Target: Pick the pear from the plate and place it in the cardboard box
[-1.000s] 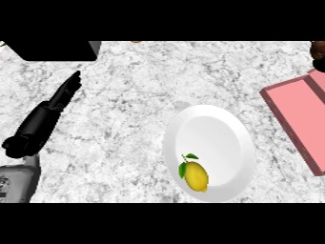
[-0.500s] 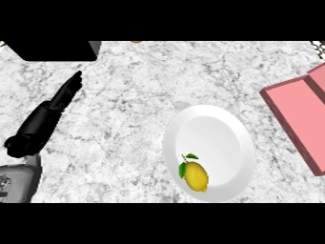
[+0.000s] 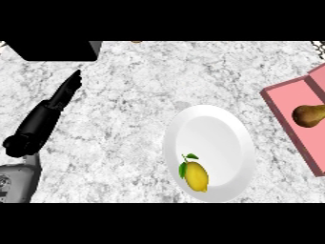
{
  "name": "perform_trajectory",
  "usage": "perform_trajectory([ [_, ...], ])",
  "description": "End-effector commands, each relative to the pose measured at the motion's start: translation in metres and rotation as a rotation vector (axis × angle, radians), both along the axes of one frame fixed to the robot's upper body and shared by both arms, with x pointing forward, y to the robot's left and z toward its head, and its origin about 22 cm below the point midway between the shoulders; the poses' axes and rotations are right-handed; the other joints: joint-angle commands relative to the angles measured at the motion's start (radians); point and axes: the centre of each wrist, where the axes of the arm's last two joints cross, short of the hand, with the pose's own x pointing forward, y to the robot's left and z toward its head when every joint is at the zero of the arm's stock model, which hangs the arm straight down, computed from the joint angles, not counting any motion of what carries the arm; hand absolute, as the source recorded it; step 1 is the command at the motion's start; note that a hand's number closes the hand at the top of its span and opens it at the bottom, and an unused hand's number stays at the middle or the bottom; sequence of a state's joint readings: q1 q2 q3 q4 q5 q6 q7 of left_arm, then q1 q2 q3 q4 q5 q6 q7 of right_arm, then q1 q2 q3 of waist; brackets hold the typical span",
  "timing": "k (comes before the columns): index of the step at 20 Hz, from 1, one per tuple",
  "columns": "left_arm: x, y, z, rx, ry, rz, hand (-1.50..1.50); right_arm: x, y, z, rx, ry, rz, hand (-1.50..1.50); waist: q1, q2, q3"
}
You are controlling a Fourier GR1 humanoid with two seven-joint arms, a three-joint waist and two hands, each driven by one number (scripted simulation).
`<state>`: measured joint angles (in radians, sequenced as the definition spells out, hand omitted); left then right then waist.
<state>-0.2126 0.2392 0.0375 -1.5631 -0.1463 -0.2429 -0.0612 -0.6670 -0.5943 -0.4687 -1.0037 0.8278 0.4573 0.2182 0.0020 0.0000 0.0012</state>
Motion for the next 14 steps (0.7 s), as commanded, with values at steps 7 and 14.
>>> perform_trajectory([
  [7, -0.005, 0.001, -0.006, -0.019, 0.000, 0.014, 0.00, -0.019, -0.030, 0.004, 0.646, -0.687, -0.235, -1.50, -0.020, -0.008, 0.002],
  [14, -0.009, -0.002, -0.014, -0.005, -0.008, 0.001, 0.00, -0.059, -0.090, 0.005, 0.661, -0.812, -0.381, -1.50, -0.001, 0.001, -0.001],
])
